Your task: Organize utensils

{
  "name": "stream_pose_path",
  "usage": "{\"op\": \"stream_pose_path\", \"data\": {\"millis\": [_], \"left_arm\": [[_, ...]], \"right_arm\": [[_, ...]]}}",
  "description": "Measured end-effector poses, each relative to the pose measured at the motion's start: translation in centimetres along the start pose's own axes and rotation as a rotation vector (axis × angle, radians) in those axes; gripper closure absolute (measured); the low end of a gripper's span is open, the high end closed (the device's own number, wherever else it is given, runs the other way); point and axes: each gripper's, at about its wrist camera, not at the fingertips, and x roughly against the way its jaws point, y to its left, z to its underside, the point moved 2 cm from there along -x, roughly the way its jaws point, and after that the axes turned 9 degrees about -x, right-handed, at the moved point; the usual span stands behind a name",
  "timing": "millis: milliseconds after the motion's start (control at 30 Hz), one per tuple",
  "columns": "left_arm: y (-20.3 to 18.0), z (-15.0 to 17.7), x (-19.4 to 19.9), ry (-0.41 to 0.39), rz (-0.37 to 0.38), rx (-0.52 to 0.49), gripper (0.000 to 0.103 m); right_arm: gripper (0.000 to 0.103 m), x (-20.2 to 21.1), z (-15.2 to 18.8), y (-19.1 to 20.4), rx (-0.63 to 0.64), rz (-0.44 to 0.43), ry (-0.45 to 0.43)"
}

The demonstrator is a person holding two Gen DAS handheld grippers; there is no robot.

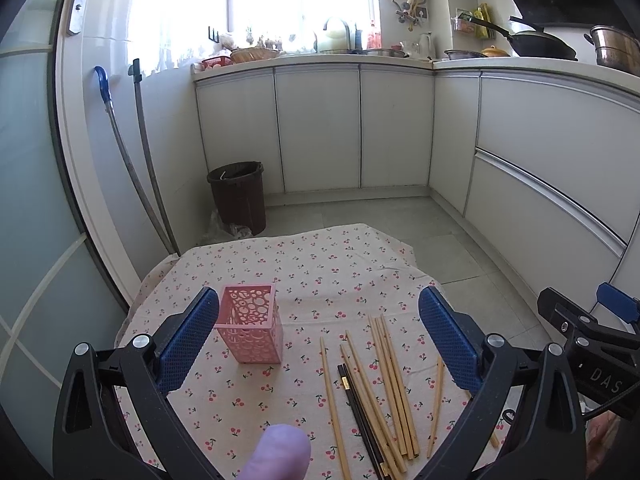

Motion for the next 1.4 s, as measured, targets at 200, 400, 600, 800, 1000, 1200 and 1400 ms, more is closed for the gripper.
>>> {"op": "stream_pose_path", "data": {"millis": [200, 400, 600, 800, 1000, 1200, 1400], "left_arm": [[-0.03, -0.04, -0.04, 0.004, 0.002, -0.001, 0.007], [0.06, -0.07, -0.07, 0.005, 0.004, 0.003, 0.007], [0.06, -0.06, -0.24, 0.01, 0.005, 0.005, 0.007], [0.08, -0.08, -0.25, 0.011, 0.005, 0.005, 0.007], [0.21, -0.01, -0.47, 0.015, 0.004, 0.007, 0.007], [0.23, 0.05, -0.52, 0.019, 0.005, 0.005, 0.007], [0.24, 0.09, -0.56, 0.019, 0.003, 0.006, 0.007]], "right_arm": [[0.007, -0.01, 0.02, 0.01, 0.0, 0.0, 0.001], [0.007, -0.09, 0.03, 0.0, -0.002, 0.001, 0.003], [0.007, -0.28, 0.07, 0.0, -0.002, 0.001, 0.007], [0.007, -0.36, 0.1, -0.02, -0.003, 0.001, 0.009], [0.007, -0.51, 0.14, -0.04, -0.003, 0.002, 0.012], [0.007, -0.55, 0.15, -0.06, -0.003, 0.002, 0.015], [0.007, -0.55, 0.14, -0.04, -0.004, 0.002, 0.016]]}}
